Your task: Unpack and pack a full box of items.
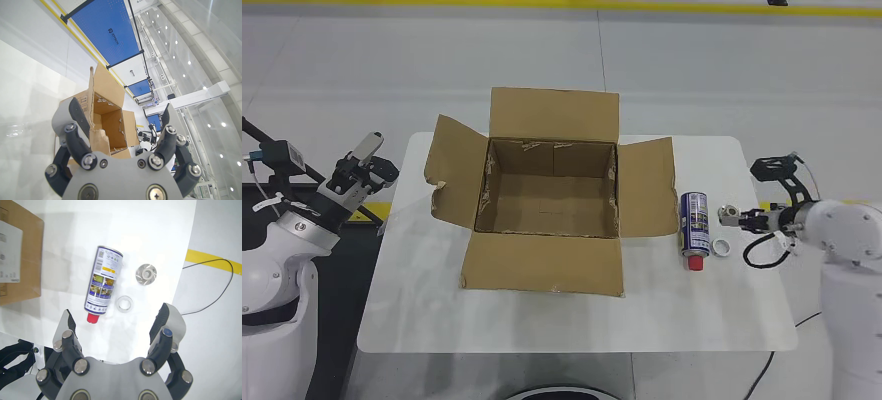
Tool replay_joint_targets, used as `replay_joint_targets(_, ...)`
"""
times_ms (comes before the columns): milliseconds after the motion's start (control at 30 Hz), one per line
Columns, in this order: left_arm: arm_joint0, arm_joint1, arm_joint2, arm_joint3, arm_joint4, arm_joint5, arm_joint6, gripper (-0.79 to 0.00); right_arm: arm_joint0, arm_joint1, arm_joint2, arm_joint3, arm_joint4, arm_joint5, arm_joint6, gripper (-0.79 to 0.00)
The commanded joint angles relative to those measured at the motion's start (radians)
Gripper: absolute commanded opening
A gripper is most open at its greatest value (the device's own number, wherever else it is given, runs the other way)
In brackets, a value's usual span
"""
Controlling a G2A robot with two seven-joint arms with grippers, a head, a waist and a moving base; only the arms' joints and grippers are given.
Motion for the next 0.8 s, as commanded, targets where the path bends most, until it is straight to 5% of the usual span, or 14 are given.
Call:
replay_joint_targets(0,0.0,0.0,0.0,0.0,0.0,0.0,0.0,0.0,-0.006,0.002,-0.013,0.025,-0.024,-0.004,-0.011,-0.009)
replay_joint_targets(367,0.0,0.0,0.0,0.0,0.0,0.0,0.0,0.0,-0.002,0.009,-0.104,0.127,-0.132,0.01,-0.049,-0.317)
replay_joint_targets(767,0.0,0.0,0.0,0.0,0.0,0.0,0.0,0.0,0.036,0.007,-0.174,0.239,-0.15,0.047,-0.075,-0.413)
